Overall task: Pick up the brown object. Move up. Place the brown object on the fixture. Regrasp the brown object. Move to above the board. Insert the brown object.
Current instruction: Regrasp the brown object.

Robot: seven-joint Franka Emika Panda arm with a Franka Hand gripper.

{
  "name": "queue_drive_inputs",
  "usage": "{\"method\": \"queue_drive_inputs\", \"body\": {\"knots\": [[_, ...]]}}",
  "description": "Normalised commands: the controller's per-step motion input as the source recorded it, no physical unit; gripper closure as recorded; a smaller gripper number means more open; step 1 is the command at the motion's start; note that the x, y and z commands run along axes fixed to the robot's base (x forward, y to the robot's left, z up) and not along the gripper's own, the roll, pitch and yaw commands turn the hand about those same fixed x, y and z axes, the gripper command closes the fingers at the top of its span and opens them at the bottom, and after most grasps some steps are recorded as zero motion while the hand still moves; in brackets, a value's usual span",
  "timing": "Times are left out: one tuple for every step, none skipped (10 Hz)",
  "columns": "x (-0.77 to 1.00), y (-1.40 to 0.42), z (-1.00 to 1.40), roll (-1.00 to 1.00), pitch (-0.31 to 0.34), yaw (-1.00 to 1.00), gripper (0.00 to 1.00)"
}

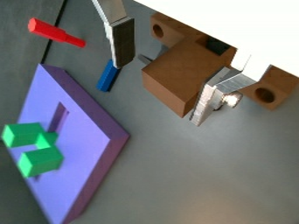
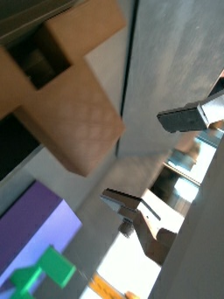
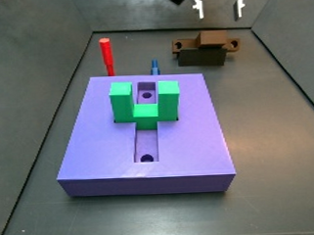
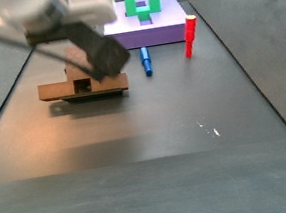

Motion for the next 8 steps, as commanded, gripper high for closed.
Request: {"method": "queue_drive_inputs", "body": {"knots": [[0.21,-0.16,0.22,1.0,-0.017,0.23,0.0],[0.21,-0.13,0.21,1.0,-0.003,0.25,0.0],[0.19,-0.13,0.2,1.0,-0.066,0.27,0.0],[0.19,-0.13,0.2,1.0,-0.069,0.27,0.0],[0.17,-0.12,0.17,1.0,-0.069,0.27,0.0],[0.15,-0.11,0.14,1.0,-0.06,0.27,0.0],[0.05,-0.09,0.06,1.0,0.0,0.25,0.0],[0.0,-0.11,0.08,1.0,0.0,0.23,0.0]]}}
